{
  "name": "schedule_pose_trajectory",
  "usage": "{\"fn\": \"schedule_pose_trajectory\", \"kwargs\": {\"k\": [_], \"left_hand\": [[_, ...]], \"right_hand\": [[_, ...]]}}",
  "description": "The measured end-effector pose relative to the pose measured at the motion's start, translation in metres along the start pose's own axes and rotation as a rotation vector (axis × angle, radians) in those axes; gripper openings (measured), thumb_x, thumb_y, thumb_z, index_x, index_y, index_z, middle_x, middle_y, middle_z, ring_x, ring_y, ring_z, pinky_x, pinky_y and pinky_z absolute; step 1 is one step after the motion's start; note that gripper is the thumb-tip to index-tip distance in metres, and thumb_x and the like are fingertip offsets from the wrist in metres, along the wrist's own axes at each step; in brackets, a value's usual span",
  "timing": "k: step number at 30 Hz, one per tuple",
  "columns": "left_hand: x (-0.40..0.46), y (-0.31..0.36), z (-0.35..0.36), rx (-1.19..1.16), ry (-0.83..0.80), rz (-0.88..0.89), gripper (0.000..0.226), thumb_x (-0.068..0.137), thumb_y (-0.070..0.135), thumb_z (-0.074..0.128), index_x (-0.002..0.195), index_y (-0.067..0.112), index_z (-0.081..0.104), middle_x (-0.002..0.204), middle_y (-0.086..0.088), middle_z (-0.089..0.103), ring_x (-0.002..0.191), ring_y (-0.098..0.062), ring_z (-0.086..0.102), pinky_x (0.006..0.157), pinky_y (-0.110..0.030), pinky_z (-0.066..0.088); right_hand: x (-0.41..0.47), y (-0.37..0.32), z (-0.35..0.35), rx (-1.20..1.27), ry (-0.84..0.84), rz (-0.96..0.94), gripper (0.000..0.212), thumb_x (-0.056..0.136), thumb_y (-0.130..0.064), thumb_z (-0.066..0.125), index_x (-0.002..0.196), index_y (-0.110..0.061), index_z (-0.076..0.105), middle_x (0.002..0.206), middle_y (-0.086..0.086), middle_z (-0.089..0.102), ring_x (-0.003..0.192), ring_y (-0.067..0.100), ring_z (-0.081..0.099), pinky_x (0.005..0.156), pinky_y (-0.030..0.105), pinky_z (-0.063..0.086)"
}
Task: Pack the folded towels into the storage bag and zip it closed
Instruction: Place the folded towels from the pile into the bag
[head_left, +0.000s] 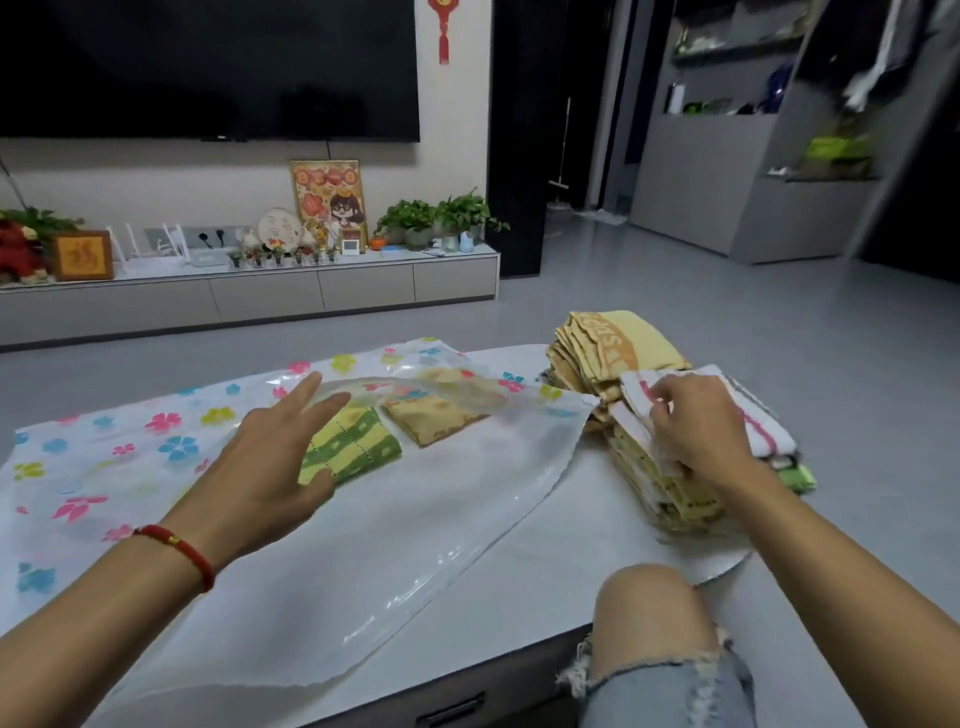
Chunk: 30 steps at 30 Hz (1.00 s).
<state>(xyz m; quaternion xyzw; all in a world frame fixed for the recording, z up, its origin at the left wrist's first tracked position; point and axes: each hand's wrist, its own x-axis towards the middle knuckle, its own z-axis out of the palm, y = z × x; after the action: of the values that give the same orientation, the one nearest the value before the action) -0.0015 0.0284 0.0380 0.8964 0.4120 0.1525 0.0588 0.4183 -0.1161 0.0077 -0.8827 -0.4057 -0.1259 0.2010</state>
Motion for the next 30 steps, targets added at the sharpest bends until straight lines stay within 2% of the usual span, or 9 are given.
{"fn": "schedule_pose_trajectory", "kwargs": {"k": [2,4,6,10,13,16,22,26,30], "left_hand": [[-0.003,-0.002,0.002,0.011,-0.006,-0.014,0.077,0.084,0.029,0.067,0.151,0.037,0.029,0.165,0.002,0.013,0.140,-0.034,0.034,0.114,-0.050,0.034],[-0.008,-0.004,0.005,0.020,-0.017,-0.021,0.078,0.084,0.029,0.067,0.151,0.037,0.029,0.165,0.002,0.012,0.140,-0.033,0.034,0.114,-0.050,0.035],[-0.012,-0.006,0.008,0.035,-0.026,-0.027,0.078,0.083,0.028,0.067,0.151,0.038,0.029,0.165,0.002,0.011,0.138,-0.032,0.034,0.111,-0.049,0.038],[-0.017,-0.005,0.008,0.068,-0.040,-0.038,0.077,0.084,0.030,0.066,0.150,0.041,0.028,0.165,0.005,0.010,0.138,-0.032,0.033,0.108,-0.049,0.042],[-0.017,-0.006,0.004,0.111,-0.055,-0.041,0.077,0.085,0.033,0.065,0.151,0.041,0.026,0.165,0.003,0.011,0.137,-0.031,0.032,0.105,-0.045,0.044],[-0.016,-0.007,-0.002,0.119,-0.082,-0.051,0.076,0.086,0.034,0.064,0.151,0.041,0.025,0.165,-0.001,0.013,0.138,-0.033,0.030,0.106,-0.046,0.042],[-0.010,-0.001,-0.013,0.119,-0.094,-0.072,0.073,0.087,0.030,0.062,0.152,0.036,0.028,0.164,-0.005,0.017,0.137,-0.038,0.033,0.107,-0.048,0.040],[-0.023,-0.004,-0.016,0.140,-0.112,-0.065,0.068,0.088,0.032,0.059,0.150,0.040,0.030,0.161,-0.002,0.028,0.133,-0.036,0.036,0.110,-0.049,0.038],[-0.073,-0.028,-0.008,0.209,-0.137,-0.078,0.054,0.084,0.058,0.053,0.137,0.046,0.046,0.151,-0.001,0.040,0.121,-0.030,0.042,0.095,-0.046,0.050]], "right_hand": [[0.016,0.035,-0.007,-0.186,-0.058,0.138,0.035,0.094,-0.016,0.054,0.123,-0.014,0.071,0.125,0.021,0.066,0.115,0.041,0.055,0.097,0.044,0.049],[0.025,0.055,-0.008,-0.243,-0.243,0.319,0.045,0.097,-0.024,0.049,0.141,-0.020,0.055,0.138,0.022,0.055,0.125,0.043,0.049,0.105,0.046,0.041],[0.030,0.062,-0.009,-0.186,-0.360,0.399,0.049,0.097,-0.030,0.050,0.145,-0.023,0.046,0.141,0.020,0.054,0.126,0.042,0.049,0.105,0.048,0.041],[0.039,0.067,-0.021,-0.081,-0.317,0.344,0.050,0.091,-0.025,0.065,0.139,-0.024,0.050,0.135,0.014,0.059,0.121,0.040,0.055,0.102,0.048,0.048],[0.044,0.067,-0.043,0.228,-0.493,0.339,0.057,0.088,-0.011,0.076,0.137,-0.029,0.053,0.140,0.010,0.052,0.118,0.040,0.057,0.094,0.050,0.057],[0.036,0.055,-0.074,0.647,-0.749,0.361,0.031,0.095,-0.008,0.067,0.120,-0.027,0.068,0.135,0.012,0.064,0.107,0.029,0.069,0.082,0.040,0.062],[-0.037,-0.066,-0.072,0.793,-0.997,0.001,0.030,0.093,-0.012,0.065,0.112,-0.027,0.082,0.112,-0.004,0.079,0.092,0.018,0.079,0.074,0.029,0.063],[-0.087,-0.179,-0.029,1.018,-1.077,0.050,0.032,0.093,0.000,0.061,0.119,-0.009,0.077,0.110,0.007,0.080,0.084,0.016,0.079,0.074,0.027,0.064],[-0.092,-0.240,-0.023,1.223,-0.975,0.088,0.029,0.088,0.001,0.061,0.114,-0.001,0.075,0.113,0.018,0.078,0.098,0.026,0.077,0.081,0.040,0.063]]}}
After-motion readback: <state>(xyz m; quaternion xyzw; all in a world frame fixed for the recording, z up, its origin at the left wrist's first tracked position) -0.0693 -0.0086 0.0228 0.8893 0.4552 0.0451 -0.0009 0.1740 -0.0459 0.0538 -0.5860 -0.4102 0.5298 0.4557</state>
